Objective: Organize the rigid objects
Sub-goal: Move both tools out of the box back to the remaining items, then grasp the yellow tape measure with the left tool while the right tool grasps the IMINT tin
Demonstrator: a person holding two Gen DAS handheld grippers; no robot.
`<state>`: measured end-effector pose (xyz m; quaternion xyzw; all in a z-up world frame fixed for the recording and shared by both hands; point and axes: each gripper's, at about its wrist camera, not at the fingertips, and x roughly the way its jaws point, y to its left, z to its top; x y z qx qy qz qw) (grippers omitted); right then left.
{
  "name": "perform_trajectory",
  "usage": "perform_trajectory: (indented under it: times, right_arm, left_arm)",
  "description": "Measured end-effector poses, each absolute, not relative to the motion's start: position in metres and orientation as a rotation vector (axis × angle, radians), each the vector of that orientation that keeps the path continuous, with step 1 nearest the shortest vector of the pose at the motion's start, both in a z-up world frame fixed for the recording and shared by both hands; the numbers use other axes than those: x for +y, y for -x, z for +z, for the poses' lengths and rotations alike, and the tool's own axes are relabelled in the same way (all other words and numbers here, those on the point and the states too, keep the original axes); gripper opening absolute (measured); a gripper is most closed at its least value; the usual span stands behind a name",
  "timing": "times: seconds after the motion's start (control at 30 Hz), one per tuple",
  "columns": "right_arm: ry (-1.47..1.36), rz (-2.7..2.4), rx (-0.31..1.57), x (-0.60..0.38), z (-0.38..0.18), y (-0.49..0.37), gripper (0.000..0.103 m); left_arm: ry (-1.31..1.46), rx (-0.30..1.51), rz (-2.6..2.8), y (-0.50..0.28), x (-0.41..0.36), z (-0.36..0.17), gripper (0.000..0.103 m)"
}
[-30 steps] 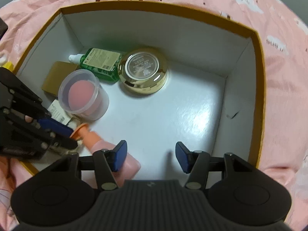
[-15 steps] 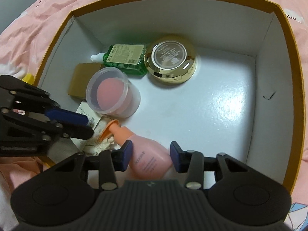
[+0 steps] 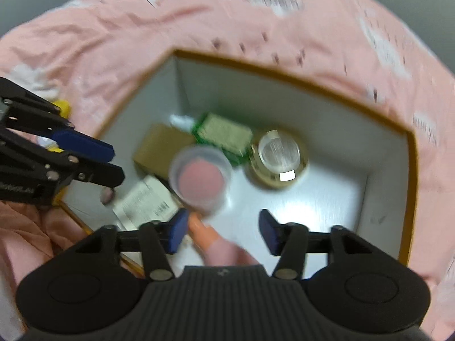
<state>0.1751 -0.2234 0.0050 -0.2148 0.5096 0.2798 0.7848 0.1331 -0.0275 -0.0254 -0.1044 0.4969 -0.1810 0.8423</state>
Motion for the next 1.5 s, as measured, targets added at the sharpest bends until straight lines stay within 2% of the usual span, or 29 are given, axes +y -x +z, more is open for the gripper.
perform_trajectory:
  times: [0.13,0.2,0.23,0.4,0.57,0.7,0.8,0.97,1.07,1.13,1.2,1.27,1.5]
  right_arm:
    - [0.421,0.678,1.024,-0.205,0.028,-0.165,0.060]
    - [0.415,0.722,0.988,-0.190,0.035,-0.160,0.070]
    - [0.415,0.742,0.963,-0.183,0.038,-0.157,0.071]
    - [0.458,0.823,0.869,-0.139,0.042,-0.141,0.072]
    - [0.398,0.891,0.922,-0.101,0.027,-0.134,0.072]
    - [0.374,0.926,0.946,-0.075,0.012,-0.128,0.072]
    - [0.348,0.927,0.978,-0.063,-0.003,-0.129,0.072]
    - [0.355,0.912,1.009,-0.045,-0.032,-0.126,0.072]
    - [0.360,0.920,1.031,-0.038,-0.045,-0.124,0.067]
    - [0.360,0.926,1.059,-0.035,-0.055,-0.124,0.062]
    - [0.356,0.919,1.081,-0.034,-0.062,-0.127,0.058]
    - [0.348,0.905,1.095,-0.034,-0.069,-0.130,0.058]
    - [0.333,0.890,1.109,-0.032,-0.083,-0.135,0.059]
  left_arm:
    - [0.247,1.018,-0.336,-0.121,-0.004,-0.018,0.032]
    - [0.257,1.000,-0.307,-0.113,0.010,-0.014,0.032]
    - [0.266,0.990,-0.291,-0.109,0.018,-0.013,0.032]
    - [0.295,0.931,-0.181,-0.088,0.048,-0.015,0.032]
    - [0.329,0.906,-0.053,-0.074,0.081,-0.022,0.033]
    - [0.374,0.871,0.068,-0.063,0.110,-0.024,0.047]
    - [0.394,0.863,0.119,-0.060,0.127,-0.028,0.047]
    - [0.470,0.954,0.113,-0.065,0.144,-0.044,0.047]
    - [0.426,0.989,0.109,-0.067,0.141,-0.051,0.048]
    - [0.363,0.998,0.113,-0.067,0.135,-0.054,0.054]
    - [0.323,1.015,0.096,-0.071,0.130,-0.058,0.066]
    - [0.310,1.027,0.088,-0.074,0.127,-0.062,0.071]
    - [0.228,1.067,0.110,-0.095,0.113,-0.083,0.077]
